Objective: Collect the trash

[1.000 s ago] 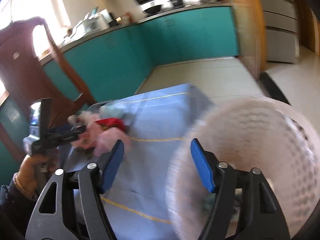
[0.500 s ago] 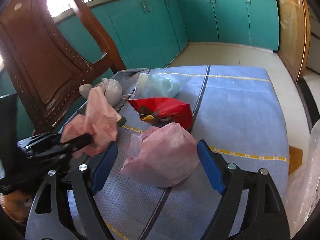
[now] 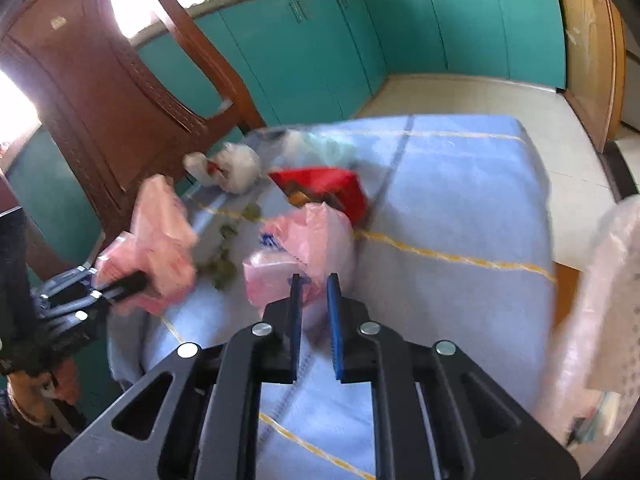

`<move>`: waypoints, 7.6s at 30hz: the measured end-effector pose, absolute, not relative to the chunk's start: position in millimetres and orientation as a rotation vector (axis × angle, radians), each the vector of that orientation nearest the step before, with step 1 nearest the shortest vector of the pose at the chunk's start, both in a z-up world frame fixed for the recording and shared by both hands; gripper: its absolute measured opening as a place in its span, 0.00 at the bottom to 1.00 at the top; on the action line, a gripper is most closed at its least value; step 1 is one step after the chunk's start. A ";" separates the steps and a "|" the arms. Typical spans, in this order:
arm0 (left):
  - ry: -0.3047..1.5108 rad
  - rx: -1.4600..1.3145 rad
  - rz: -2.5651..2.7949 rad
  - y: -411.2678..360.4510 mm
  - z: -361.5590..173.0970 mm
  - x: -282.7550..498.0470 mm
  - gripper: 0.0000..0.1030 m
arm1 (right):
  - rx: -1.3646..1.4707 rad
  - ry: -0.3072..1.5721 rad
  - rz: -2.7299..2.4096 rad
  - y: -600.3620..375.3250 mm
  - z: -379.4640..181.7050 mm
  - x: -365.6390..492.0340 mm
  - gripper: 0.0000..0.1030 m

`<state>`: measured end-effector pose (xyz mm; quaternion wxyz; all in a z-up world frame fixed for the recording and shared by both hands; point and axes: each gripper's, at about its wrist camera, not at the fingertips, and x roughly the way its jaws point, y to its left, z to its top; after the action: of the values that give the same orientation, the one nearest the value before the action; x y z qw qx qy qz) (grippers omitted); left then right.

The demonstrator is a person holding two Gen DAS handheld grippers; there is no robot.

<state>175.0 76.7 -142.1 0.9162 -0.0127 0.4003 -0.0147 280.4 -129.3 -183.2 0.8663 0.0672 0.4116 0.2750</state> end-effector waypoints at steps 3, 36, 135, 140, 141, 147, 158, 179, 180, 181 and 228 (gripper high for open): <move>0.836 -0.028 -0.034 77.1 -142.7 165.5 0.29 | 0.098 0.876 0.426 -144.1 -184.7 286.7 0.14; 0.887 -0.122 -0.064 75.6 -157.0 170.1 0.78 | -0.013 0.800 0.495 -101.9 -185.5 279.3 0.48; 0.863 0.031 0.004 45.0 -153.7 145.2 0.36 | 0.198 0.702 0.483 -131.9 -162.7 258.8 0.74; 0.869 0.030 0.000 45.5 -155.6 145.6 0.36 | 0.278 0.725 0.481 -134.8 -168.2 269.1 0.74; 0.871 0.030 -0.001 45.3 -156.2 146.0 0.36 | 0.266 0.725 0.478 -132.1 -168.6 269.8 0.75; 0.867 0.035 0.002 45.6 -154.1 144.4 0.36 | 0.162 0.723 0.444 -106.1 -173.7 275.2 0.79; 0.861 0.033 0.021 54.6 -149.8 137.1 0.36 | -0.043 0.766 0.341 -68.2 -200.5 292.1 0.78; 0.864 0.035 0.013 49.8 -150.6 134.6 0.36 | -0.046 0.763 0.412 -69.6 -190.4 274.4 0.61; 0.865 0.037 0.011 48.7 -151.0 134.6 0.36 | -0.047 0.763 0.412 -70.0 -190.0 274.0 0.61; 0.865 0.038 0.009 47.8 -151.2 135.3 0.36 | -0.049 0.764 0.412 -70.5 -189.7 273.3 0.61; 0.832 0.050 -0.019 35.1 -141.8 132.6 0.36 | -0.027 0.612 0.404 -108.1 -137.3 230.4 0.61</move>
<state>132.6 35.1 -141.8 0.9143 0.0244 0.4041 -0.0091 230.4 -108.1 -137.3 0.9333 -0.0134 0.2994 0.1977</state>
